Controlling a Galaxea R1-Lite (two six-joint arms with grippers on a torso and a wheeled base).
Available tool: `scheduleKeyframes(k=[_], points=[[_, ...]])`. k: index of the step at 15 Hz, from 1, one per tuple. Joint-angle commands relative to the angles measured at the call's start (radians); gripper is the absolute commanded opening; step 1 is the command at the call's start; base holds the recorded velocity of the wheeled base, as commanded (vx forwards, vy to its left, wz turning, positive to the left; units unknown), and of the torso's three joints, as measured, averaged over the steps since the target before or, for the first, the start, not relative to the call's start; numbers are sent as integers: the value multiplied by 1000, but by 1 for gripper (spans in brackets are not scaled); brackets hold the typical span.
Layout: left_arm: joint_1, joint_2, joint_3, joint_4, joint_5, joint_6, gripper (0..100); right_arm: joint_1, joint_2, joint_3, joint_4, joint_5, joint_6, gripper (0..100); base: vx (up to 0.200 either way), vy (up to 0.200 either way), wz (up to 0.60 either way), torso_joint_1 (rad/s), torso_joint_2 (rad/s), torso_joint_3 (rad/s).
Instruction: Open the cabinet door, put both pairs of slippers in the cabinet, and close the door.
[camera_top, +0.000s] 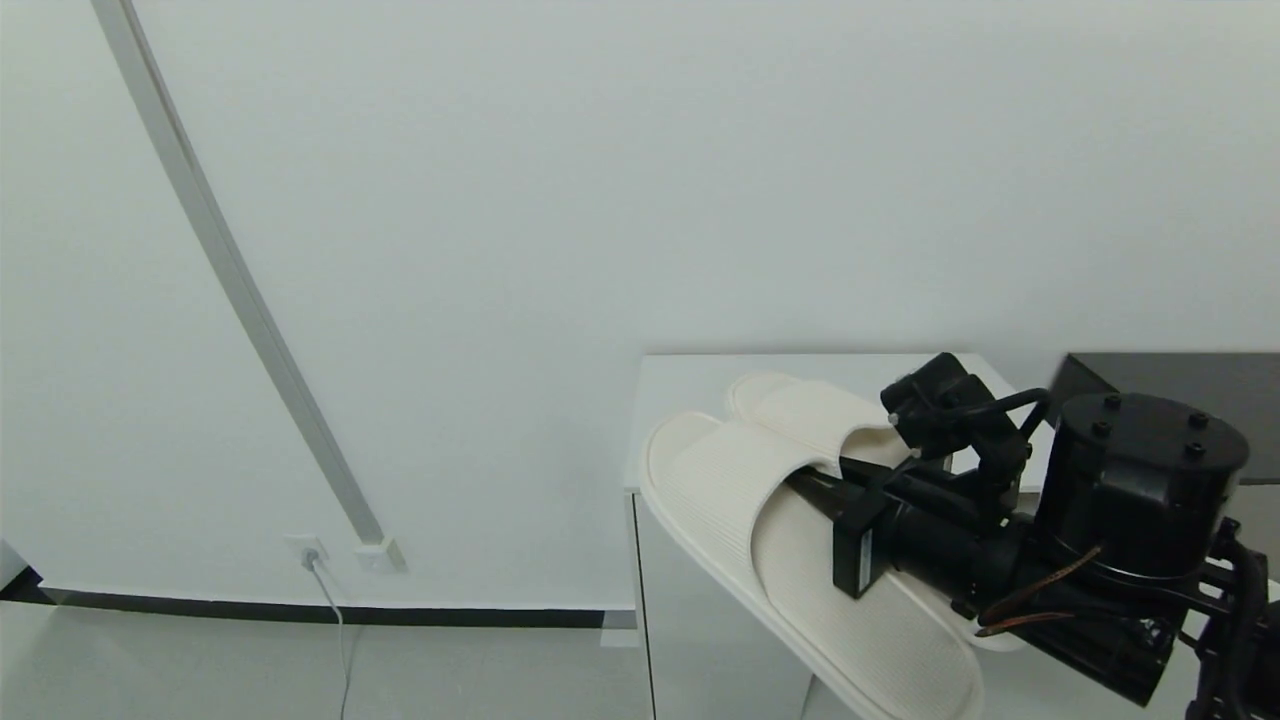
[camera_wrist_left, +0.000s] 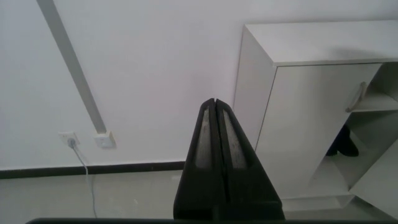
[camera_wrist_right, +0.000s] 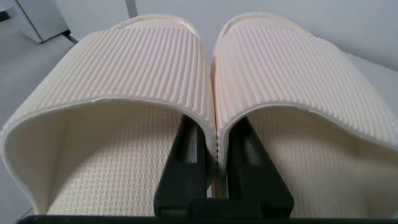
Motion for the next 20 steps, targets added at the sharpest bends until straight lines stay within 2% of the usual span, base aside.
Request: scheduleKeyframes(k=[1, 11, 20], points=[[0, 1, 0, 0, 0, 0, 0, 0, 5, 9, 0, -1, 0, 0, 0, 0, 0, 0, 0, 0], [0, 1, 0, 0, 0, 0, 0, 0, 17, 9, 0, 2, 0, 0, 0, 0, 0, 0, 0, 0], [0, 1, 0, 0, 1, 0, 0, 0, 19, 9, 0, 2, 0, 0, 0, -200, 0, 2, 5, 2]])
